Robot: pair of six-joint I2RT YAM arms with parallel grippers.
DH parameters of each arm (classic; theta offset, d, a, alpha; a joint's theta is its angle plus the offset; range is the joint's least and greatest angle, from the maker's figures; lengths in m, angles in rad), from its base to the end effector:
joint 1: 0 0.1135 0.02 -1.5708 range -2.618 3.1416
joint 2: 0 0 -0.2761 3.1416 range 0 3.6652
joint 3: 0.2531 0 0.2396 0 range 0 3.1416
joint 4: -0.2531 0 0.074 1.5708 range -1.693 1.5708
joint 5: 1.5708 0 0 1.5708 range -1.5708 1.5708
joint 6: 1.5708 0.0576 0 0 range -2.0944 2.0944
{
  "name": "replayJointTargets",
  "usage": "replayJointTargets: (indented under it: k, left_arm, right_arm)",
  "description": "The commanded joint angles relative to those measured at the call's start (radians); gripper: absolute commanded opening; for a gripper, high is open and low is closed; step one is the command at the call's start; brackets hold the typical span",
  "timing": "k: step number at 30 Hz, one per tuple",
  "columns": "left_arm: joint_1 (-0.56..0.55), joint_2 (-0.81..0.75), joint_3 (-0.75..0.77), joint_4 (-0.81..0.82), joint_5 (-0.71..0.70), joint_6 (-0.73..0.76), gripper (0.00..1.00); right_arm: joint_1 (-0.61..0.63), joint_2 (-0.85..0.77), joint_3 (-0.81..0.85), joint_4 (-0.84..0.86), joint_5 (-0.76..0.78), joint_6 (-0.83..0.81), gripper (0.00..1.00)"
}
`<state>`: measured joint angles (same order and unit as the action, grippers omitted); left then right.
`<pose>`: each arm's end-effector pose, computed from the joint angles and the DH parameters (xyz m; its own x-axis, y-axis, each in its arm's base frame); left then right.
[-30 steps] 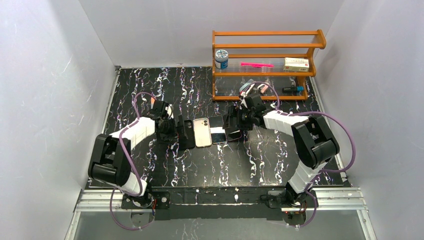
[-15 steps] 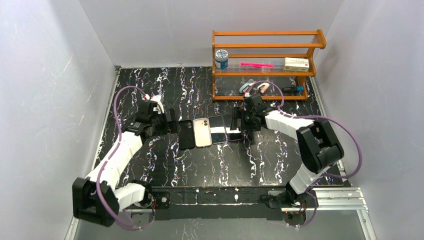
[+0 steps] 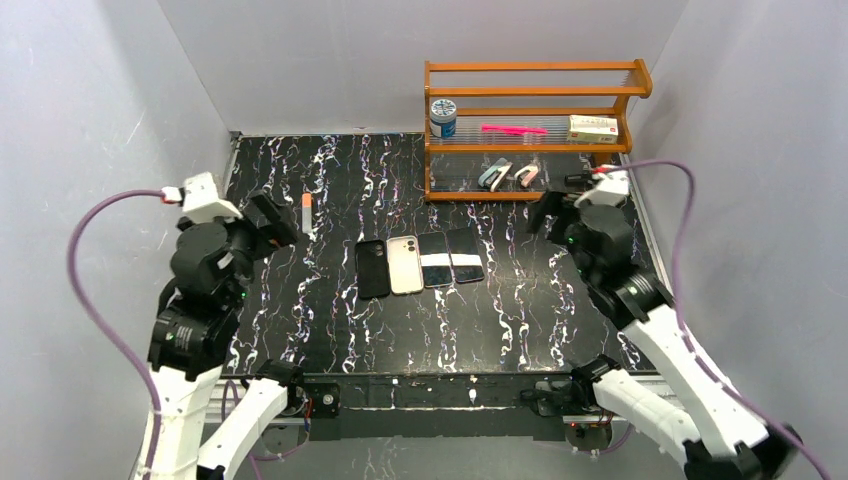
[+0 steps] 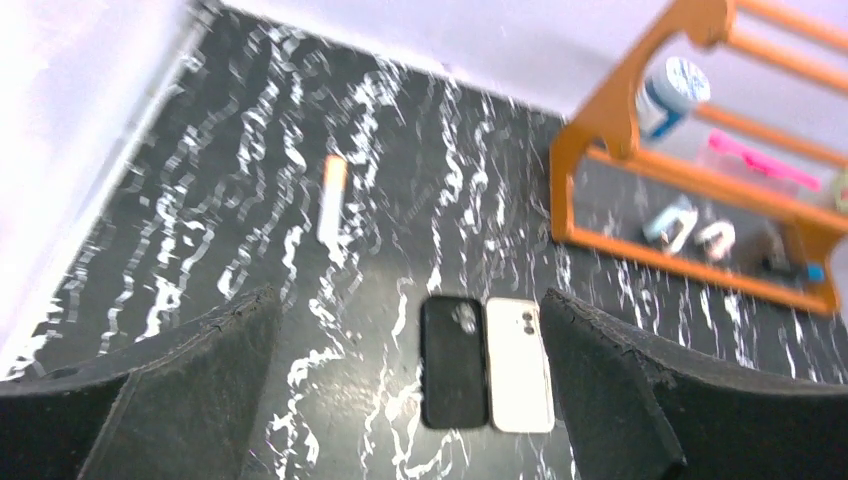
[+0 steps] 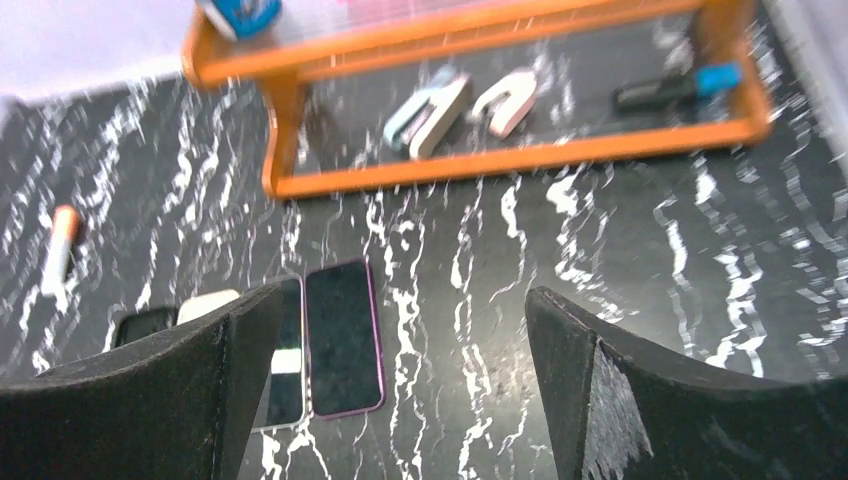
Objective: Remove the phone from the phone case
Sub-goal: Reset both arms
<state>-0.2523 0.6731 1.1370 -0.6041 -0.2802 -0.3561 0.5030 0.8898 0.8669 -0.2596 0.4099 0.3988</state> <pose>0.1132 -0.0127 0.4250 -0.1180 -0.3155 -0.9415 -0.0708 0.9484 -0.3090 0.1874 0.0769 0.3473 -0.2665 0.2599 -0.9281 -0.0036 0.9627 0.2706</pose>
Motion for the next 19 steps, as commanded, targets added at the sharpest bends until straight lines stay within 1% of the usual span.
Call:
replayJointTargets:
  k: [1,5,11,14,19]
  left_arm:
    - [-0.011,-0.012,0.087,-0.127,-0.218,0.026,0.98]
    - [-0.018,-0.042,0.107,-0.142,-0.232,0.037,0.98]
    - [-0.026,-0.053,0.072,-0.119,-0.274,0.043,0.98]
    - [-0.030,-0.061,0.058,-0.105,-0.265,0.048,0.98]
    - [-0.032,-0.059,0.046,-0.098,-0.273,0.048,0.98]
  right_arm:
    - [-0.005,-0.213,-0.045,0.034,0.144,-0.116,0.99]
    - [-0.005,-0.361,-0.065,0.045,0.209,-0.158,0.99]
    - [-0.004,-0.484,-0.107,0.029,0.242,-0.180,0.99]
    - [-0.005,-0.517,-0.130,0.043,0.251,-0.186,0.99]
    - [-0.005,-0.524,-0.149,0.050,0.251,-0.193,0.99]
